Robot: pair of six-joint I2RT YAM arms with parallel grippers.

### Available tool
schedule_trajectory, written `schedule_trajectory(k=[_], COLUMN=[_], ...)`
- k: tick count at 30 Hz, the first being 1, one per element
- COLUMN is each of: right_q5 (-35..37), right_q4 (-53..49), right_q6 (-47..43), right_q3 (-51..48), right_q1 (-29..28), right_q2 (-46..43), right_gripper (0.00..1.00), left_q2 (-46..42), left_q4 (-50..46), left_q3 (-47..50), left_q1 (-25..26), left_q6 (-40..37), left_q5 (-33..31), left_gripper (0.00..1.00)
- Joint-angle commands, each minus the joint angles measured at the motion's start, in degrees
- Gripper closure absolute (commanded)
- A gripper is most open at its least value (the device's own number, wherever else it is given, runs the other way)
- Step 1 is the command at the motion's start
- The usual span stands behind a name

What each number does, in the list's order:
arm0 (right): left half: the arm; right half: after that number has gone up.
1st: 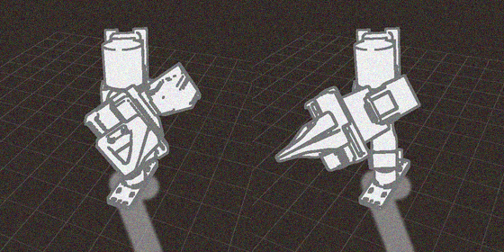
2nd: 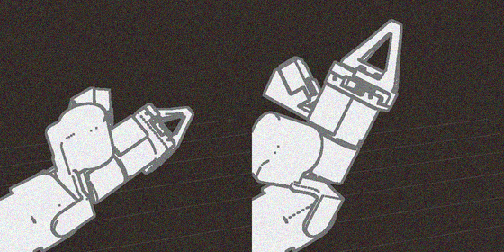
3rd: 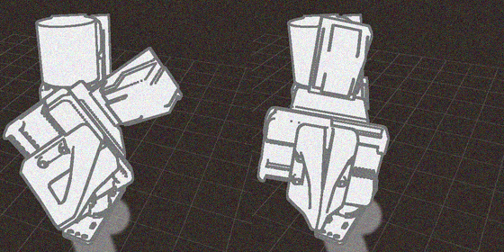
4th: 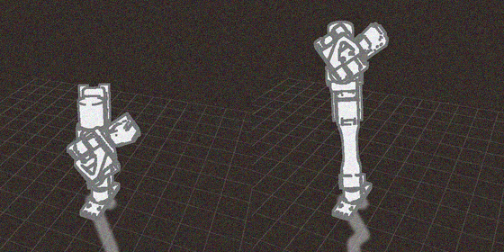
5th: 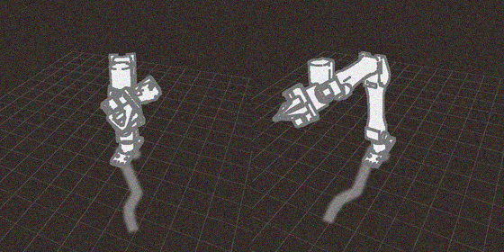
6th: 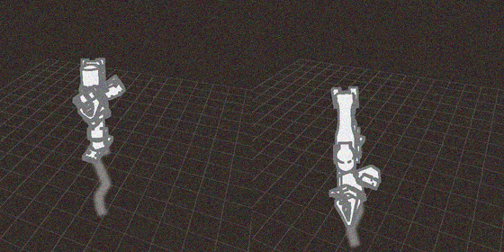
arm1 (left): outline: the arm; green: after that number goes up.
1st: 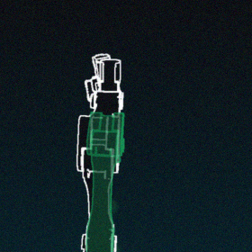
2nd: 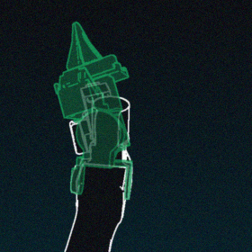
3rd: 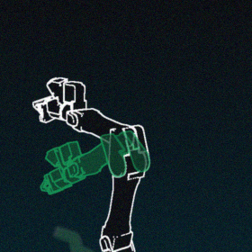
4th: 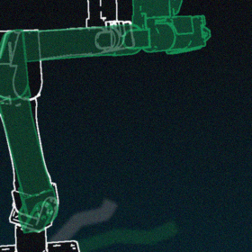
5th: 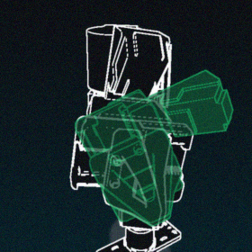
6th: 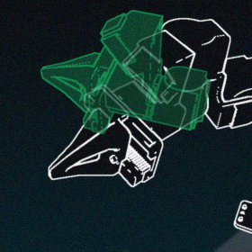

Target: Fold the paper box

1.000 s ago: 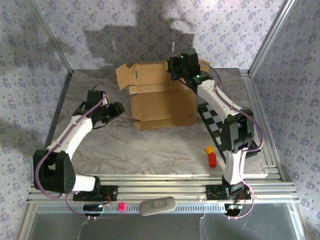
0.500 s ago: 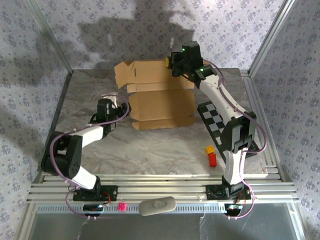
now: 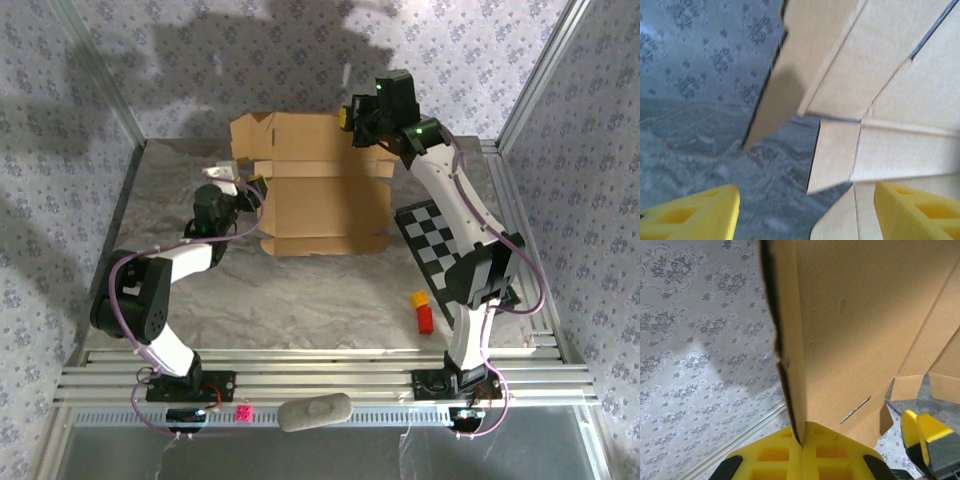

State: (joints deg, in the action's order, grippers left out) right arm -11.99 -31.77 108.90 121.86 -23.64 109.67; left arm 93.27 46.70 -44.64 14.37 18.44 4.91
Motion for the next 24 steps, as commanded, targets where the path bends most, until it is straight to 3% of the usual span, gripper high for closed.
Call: schedule_trajectory(k=[1,9,13,20,23,24], right_q5=[-0.8,-0.9,-1.3,-1.8,-1.9,-2.0], right_q4=[-0.8,0.1,0.8,2.0,2.1,2.2], right_q6=[2.0,2.4,2.6,3.0,3.1,3.1], right_q3=[0.5,0.6,0.6,0.8,0.9,1.0], right_q1=[0.3,1.0,1.2,1.7,1.7,1.7], right_q2=[-3.2,-2.7,-1.9,-0.8,-0.5,-0.5], right_gripper=[1.0,1.0,1.0,1.0,1.0,1.0], left_q2=[2.6,7.8,8.3,4.0,3.9,4.0], left_q4=[4.1,3.3,1.7,-9.2,-15.9,-18.1], left_q3=[-4.3,-11.2,-12.7,-12.7,-13.9,-14.2], left_q1=[0.0,1.0,2.5,7.3,8.5,9.1], left_q6=[-0.2,3.4,3.5,-3.5,-6.0,-7.1], left_q5=[2.3,4.6,5.7,-4.5,-9.8,-12.2], left_gripper=[0.29,0.4,0.53,0.73,0.91,0.92])
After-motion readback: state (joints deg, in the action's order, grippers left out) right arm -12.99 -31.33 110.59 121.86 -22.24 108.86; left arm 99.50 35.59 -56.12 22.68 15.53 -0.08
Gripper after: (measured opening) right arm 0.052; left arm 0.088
